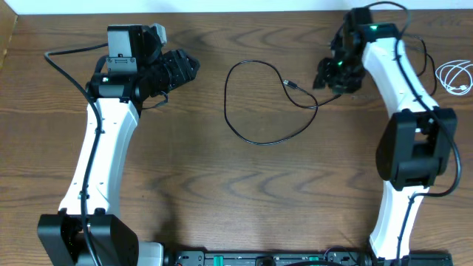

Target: Untangle cables

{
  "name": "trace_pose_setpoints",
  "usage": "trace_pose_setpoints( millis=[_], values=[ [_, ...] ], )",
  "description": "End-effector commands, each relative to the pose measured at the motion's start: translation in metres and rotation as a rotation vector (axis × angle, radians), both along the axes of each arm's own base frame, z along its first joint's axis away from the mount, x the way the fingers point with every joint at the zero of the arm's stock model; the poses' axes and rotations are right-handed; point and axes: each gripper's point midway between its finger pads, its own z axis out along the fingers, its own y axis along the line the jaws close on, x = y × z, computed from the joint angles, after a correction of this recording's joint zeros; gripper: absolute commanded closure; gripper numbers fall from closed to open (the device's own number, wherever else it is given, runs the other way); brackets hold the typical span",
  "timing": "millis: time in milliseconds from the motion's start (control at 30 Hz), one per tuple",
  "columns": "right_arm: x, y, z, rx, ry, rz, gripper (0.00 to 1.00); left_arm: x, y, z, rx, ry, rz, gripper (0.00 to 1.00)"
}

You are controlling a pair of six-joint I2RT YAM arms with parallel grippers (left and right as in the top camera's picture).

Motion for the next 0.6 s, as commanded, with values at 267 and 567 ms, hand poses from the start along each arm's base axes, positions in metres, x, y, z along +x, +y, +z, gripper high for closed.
trace_pose_setpoints(
  millis=[267, 567],
  values=[
    [-0.029, 0.002, -0.041, -0.142, 0.118, -0.147, 0.48, 0.000, -0.002, 0.001, -0.003, -0.002, -0.018, 0.41],
    [-0.033, 0.000, -0.069, -0.146, 0.107, -0.160, 0.47, 0.001, -0.001, 0.001, 0.002, -0.002, -0.014, 0.41]
  ],
)
